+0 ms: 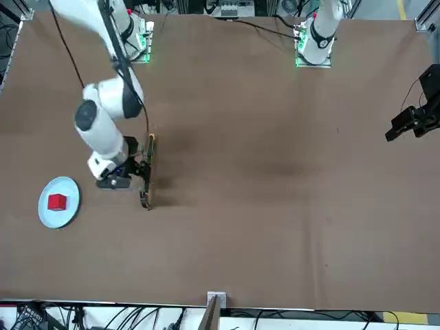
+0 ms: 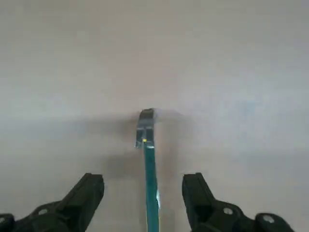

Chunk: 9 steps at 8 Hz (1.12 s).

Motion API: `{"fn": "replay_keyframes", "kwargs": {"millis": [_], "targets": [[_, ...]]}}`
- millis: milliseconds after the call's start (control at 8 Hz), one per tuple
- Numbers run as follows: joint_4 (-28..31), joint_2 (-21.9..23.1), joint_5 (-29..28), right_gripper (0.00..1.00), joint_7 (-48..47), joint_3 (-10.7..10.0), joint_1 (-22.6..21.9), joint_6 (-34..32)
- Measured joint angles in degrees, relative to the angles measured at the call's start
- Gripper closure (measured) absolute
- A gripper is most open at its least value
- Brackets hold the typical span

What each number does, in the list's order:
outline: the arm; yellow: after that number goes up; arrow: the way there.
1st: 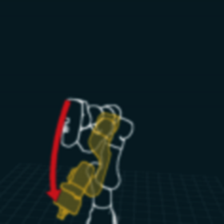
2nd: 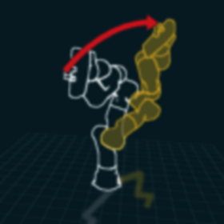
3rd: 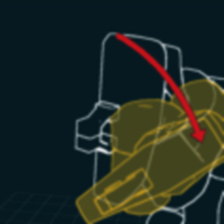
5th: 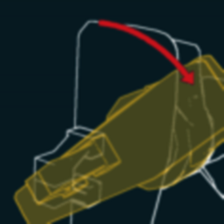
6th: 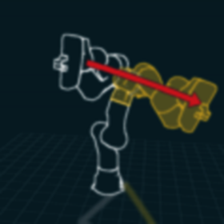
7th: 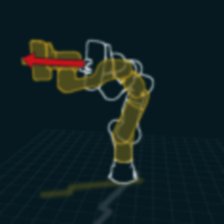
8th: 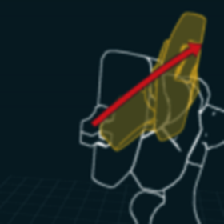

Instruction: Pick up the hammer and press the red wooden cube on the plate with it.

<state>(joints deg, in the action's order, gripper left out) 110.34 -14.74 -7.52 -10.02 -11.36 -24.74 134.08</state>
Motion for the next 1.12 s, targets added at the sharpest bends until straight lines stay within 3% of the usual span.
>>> {"fn": "replay_keyframes", "kwargs": {"millis": [375, 625, 1000, 1125], "targets": [[-0.7, 8.6, 1.2, 0.0, 8.0, -2.5, 2.4, -7.1], [-0.8, 12.8, 5.5, 0.0, 10.1, -3.4, 3.5, -12.7], [-4.1, 17.7, 7.7, 0.0, 10.1, -3.1, 5.9, -25.2], [-6.0, 18.7, 7.7, 0.0, 10.3, -2.1, 8.0, -29.3]]}}
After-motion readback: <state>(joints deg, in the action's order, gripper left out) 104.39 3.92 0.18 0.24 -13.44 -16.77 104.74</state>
